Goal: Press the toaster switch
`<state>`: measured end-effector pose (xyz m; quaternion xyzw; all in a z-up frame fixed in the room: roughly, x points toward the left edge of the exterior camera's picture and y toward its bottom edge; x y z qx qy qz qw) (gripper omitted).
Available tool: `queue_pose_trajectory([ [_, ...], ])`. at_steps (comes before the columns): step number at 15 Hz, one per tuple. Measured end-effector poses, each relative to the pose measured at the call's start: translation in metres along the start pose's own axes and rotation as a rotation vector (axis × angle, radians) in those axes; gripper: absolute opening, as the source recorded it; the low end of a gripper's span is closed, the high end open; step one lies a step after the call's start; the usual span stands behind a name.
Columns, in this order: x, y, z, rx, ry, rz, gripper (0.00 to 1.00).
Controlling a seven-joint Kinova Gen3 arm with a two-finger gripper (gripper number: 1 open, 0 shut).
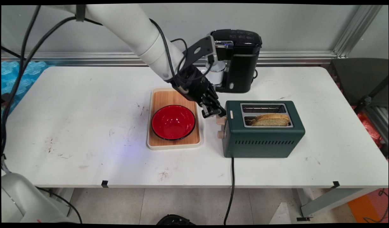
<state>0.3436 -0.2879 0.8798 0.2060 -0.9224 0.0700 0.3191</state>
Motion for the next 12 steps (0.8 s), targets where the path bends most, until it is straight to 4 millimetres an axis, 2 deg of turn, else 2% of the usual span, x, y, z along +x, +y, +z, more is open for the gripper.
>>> queue_pose_trajectory([
  [12, -0.014, 0.001, 0.025, -0.006, -0.023, 0.035, 0.00],
])
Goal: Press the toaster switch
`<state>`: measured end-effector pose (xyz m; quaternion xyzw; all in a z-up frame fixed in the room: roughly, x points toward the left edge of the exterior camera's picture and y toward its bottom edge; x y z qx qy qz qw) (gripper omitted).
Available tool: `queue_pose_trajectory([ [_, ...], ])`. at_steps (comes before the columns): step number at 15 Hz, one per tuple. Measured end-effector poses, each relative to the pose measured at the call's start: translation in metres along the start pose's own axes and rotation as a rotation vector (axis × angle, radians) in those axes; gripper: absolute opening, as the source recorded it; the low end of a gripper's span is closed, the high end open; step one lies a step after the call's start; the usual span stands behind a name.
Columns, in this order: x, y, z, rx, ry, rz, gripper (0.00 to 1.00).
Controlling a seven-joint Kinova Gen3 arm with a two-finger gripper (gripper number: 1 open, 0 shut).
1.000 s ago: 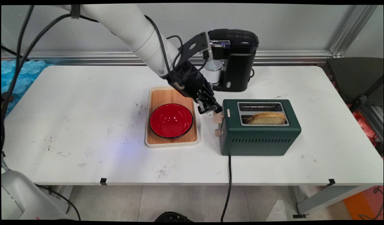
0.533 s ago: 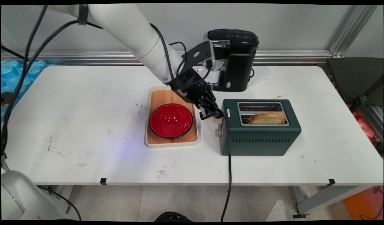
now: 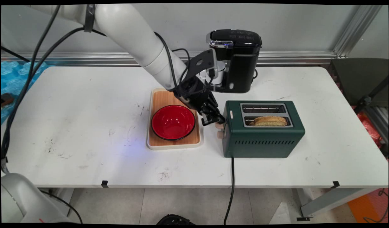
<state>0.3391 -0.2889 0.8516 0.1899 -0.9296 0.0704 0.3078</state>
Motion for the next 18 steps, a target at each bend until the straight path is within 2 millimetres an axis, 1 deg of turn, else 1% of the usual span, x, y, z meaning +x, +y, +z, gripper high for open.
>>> queue_pose_trajectory([
  [11, -0.015, -0.013, 0.020, 0.018, -0.001, 0.000, 0.00],
  [18, -0.021, -0.015, 0.022, 0.018, -0.002, -0.013, 0.00],
])
